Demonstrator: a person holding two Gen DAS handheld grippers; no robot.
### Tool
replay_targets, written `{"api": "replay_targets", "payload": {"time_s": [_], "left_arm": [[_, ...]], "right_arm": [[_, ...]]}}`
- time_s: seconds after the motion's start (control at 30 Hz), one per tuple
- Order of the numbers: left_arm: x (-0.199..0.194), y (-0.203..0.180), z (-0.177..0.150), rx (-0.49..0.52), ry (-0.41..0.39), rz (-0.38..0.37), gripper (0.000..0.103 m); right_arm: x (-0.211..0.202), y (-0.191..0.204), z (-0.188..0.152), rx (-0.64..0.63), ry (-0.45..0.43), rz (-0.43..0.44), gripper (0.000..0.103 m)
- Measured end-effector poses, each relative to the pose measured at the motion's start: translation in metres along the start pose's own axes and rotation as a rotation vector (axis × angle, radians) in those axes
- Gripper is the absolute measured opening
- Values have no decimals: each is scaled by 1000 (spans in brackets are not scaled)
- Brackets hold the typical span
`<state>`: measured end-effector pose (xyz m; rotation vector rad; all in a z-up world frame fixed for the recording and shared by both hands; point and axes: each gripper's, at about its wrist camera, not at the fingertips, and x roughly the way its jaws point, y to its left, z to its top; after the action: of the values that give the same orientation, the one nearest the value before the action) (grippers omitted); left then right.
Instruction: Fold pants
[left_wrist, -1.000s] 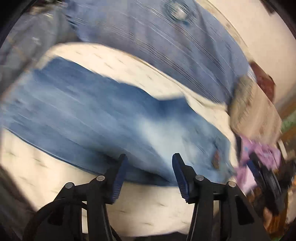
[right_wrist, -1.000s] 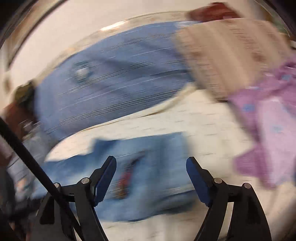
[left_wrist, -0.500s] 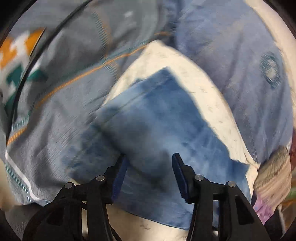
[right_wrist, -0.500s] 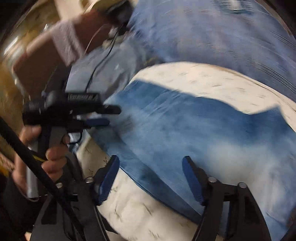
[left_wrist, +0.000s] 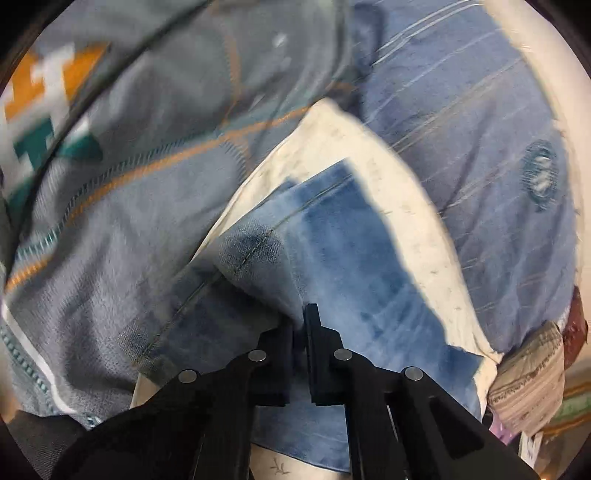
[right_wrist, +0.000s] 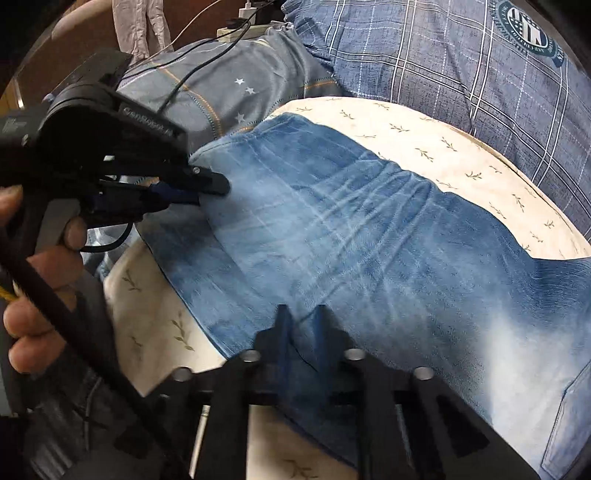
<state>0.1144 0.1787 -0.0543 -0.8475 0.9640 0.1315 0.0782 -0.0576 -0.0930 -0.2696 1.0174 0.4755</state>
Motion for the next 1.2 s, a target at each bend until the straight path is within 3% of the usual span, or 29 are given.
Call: {"api": "replay_targets", "payload": {"time_s": [0.1, 0.17, 0.27, 0.4, 0.6, 0.73, 0.8, 0.83, 0.87, 0.9, 0.93, 0.97, 1.03, 1.2], "left_arm": [[-37, -14, -13, 99, -117, -18, 4], [-50, -15, -27, 132, -156, 38, 4], [-39, -1, -38, 50, -100, 118, 4], [-21, 5, -40, 7, -32, 249, 5], [-32, -5, -56, 57, -102, 311, 6], [-20, -12, -60, 87, -83, 386, 12], [-29, -13, -60, 80, -102, 364, 13], [-32, -15, -60, 82, -121, 358, 20], [-38, -18, -65, 87, -150, 336, 25], [-46, -21, -72, 96, -181, 288, 37], [-54, -22, -79, 112, -206, 246, 46], [-59, -29, -88, 147, -234, 218, 49], [-65, -47, -107, 248, -259, 194, 51], [-68, -120, -161, 547, -249, 11, 52]], "right_arm": [[-29, -3, 5, 50, -56, 36, 3], [-51, -2, 3, 70, -98, 71, 2], [-56, 4, -5, 80, -89, 87, 2], [-11, 7, -19, 86, 10, 82, 1], [-13, -1, -19, 157, -1, 93, 1], [-4, -9, -25, 174, 8, 122, 0], [-17, -13, -27, 212, 11, 156, 7], [-27, -15, -28, 228, -7, 160, 10], [-45, -22, -30, 250, -42, 154, 22], [-61, -28, -32, 269, -71, 154, 45], [-75, -37, -36, 291, -98, 152, 57], [-90, -47, -41, 320, -129, 145, 73], [-127, -75, -59, 388, -199, 122, 75], [-180, -159, -116, 600, -329, 61, 77]]}}
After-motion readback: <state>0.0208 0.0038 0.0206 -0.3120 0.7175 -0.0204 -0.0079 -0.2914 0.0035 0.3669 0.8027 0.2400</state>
